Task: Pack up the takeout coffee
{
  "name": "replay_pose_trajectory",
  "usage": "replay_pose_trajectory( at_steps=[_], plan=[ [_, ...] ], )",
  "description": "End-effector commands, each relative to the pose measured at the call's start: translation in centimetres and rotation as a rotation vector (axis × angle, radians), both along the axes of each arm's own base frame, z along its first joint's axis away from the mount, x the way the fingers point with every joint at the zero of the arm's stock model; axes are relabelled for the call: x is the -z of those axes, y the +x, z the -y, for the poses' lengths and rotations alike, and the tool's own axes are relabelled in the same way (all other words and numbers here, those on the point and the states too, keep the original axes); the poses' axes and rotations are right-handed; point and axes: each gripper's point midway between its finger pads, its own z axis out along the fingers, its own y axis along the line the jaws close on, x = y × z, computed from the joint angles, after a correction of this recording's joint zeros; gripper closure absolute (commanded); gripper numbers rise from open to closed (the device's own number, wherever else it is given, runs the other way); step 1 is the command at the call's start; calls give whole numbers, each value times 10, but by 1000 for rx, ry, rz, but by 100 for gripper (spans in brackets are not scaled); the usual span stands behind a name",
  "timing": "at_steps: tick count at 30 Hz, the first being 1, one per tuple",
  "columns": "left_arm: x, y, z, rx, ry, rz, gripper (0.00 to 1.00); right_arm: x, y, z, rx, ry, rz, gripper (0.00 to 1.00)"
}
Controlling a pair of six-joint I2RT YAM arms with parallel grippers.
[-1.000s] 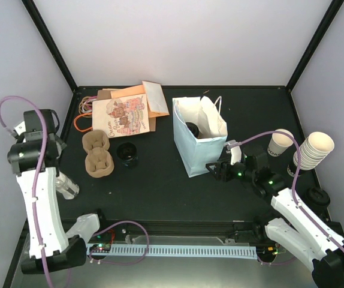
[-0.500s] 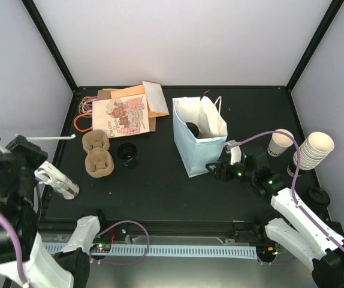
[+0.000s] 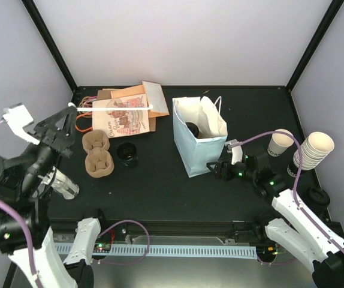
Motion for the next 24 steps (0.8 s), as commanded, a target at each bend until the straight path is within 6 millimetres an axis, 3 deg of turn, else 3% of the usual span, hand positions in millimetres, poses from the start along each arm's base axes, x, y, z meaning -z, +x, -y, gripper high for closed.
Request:
replay_pose_trajectory(
  at_steps=[1, 8, 15, 24],
  plan=[
    [-12, 8, 28, 259, -65, 104, 98, -19, 6, 6, 43, -4, 71, 29],
    [0, 34, 25, 290, -124, 57, 98, -26, 11, 30, 191, -18, 113, 28],
    [8, 52, 30, 316, -136, 22, 98, -30, 11, 31, 199, -9, 128, 27],
    [-6, 75, 77, 426, -111, 29, 98, -30, 12, 32, 206, -15, 126, 27]
  ],
)
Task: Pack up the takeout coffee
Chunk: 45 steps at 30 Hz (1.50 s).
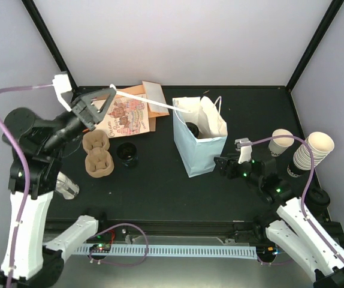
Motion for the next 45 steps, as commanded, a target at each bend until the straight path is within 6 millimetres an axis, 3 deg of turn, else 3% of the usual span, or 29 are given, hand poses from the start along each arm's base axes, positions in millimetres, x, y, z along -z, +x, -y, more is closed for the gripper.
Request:
replay_pose_trajectory(
  at_steps=[1, 7, 13, 22, 30, 40, 41, 42, 43, 45],
  plan=[
    [-21, 14, 18, -14, 25, 69, 98, -7, 2, 5, 38, 0, 17, 27],
    [-8, 45, 60, -19, 154, 41, 98, -5, 8, 30, 190, -30, 7, 27],
    [11, 76, 83, -155, 346, 44, 98, -17, 5, 34, 204, -10, 49, 26],
    [63, 104, 135, -114, 599, -15, 98, -17, 6, 32, 199, -11, 47, 26],
    [100, 106, 160, -39, 701, -67, 98, -18, 5, 33, 197, -10, 55, 26],
    [129, 85, 193, 109, 764, -76, 98, -16, 5, 31, 185, -8, 52, 26],
    [131, 83, 195, 119, 772, -75, 97, -16, 5, 30, 182, -8, 51, 26],
    [132, 82, 197, 133, 780, -73, 88, -15, 5, 30, 181, -8, 50, 26],
    [133, 80, 198, 143, 785, -74, 75, -16, 5, 29, 178, -7, 50, 26],
    [129, 79, 195, 139, 785, -73, 38, -16, 5, 28, 172, -6, 51, 26]
  ],
)
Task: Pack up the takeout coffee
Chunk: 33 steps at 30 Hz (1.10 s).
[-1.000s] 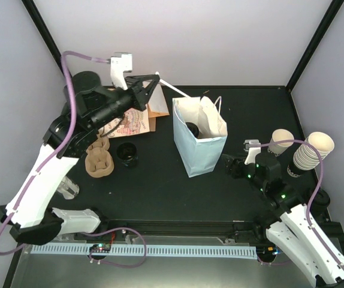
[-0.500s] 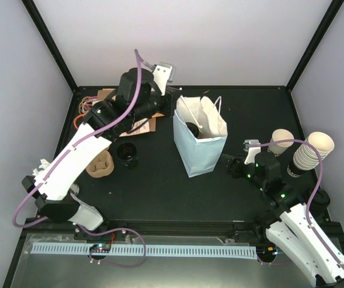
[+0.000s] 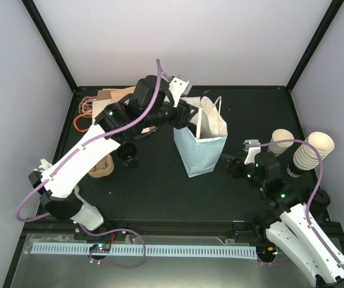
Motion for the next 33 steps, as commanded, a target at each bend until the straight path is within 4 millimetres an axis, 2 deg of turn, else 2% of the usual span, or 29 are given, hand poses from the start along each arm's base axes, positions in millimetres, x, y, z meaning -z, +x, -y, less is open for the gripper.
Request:
replay_pose_trajectory(
  at_steps=[1, 4, 6, 8, 11, 13, 15, 20, 22, 24, 28, 30, 33],
  plan=[
    [-11, -10, 0, 40, 5, 12, 25, -12, 1, -3, -13, 11, 34, 26],
    [-24, -18, -7, 46, -21, 28, 2, -14, 2, -3, -9, 13, 40, 25],
    [-33, -24, -15, 45, -34, 45, 1, -18, 3, -3, -8, 18, 48, 24],
    [-42, -28, -31, 4, -36, 68, 1, -23, 4, -4, -11, 21, 65, 22],
    [-47, -30, -71, -128, -11, 98, 1, -32, 6, -3, -4, 27, 94, 21],
    [-44, -27, -108, -264, 16, 89, 1, -35, 8, -3, 0, 28, 105, 21],
    [-37, -30, -158, -420, 39, 34, 2, -36, 9, -3, 1, 26, 107, 21],
    [10, -38, -269, -794, 108, -100, 16, -35, 10, -5, -11, 12, 98, 21],
    [36, -43, -297, -898, 149, -167, 23, -34, 11, -6, -18, 12, 95, 21],
    [62, -51, -318, -994, 215, -245, 27, -31, 11, -8, -28, 8, 88, 21],
    [110, -76, -338, -1138, 305, -412, 38, -27, 13, -11, -41, 5, 77, 21],
    [129, -90, -348, -1225, 313, -459, 36, -25, 13, -14, -54, 6, 68, 21],
    [150, -93, -357, -1273, 288, -451, 33, -23, 13, -19, -81, 9, 51, 21]
  ],
)
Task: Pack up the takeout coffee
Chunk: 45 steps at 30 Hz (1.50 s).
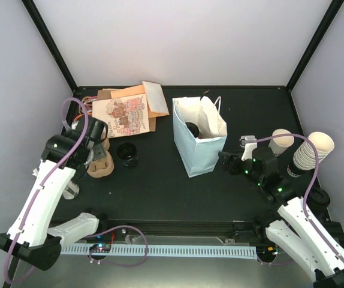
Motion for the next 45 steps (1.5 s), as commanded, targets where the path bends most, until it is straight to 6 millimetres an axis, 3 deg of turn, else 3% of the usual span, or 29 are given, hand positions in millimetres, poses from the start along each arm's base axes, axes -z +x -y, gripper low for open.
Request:
replay_pose_trajectory(
  at_steps=[1, 7, 15, 19, 24, 30, 37, 45],
  plan=[
    [23, -26, -32, -180, 23, -4, 33, -16, 2, -13, -62, 25, 35, 21],
    [44, -22, -75, -341, 135, -123, 41, -8, 0, -20, -102, 18, -28, 21],
    [20, -25, -96, -401, 157, -14, 42, -3, 1, -23, -101, 20, -90, 21],
    [18, -23, -114, -439, 176, -48, 51, 3, 1, -23, -98, 16, -114, 21],
    [27, -30, -116, -479, 123, -46, 57, 15, 2, -24, -94, 3, -157, 21],
    [37, -56, -114, -606, 52, -49, 59, 14, 4, -27, -102, 7, -163, 21],
    [29, -90, -120, -728, 93, -60, 59, 15, 4, -28, -112, 6, -165, 21],
    [29, -92, -130, -746, 120, -59, 58, 15, 3, -32, -129, 18, -169, 21]
  ],
)
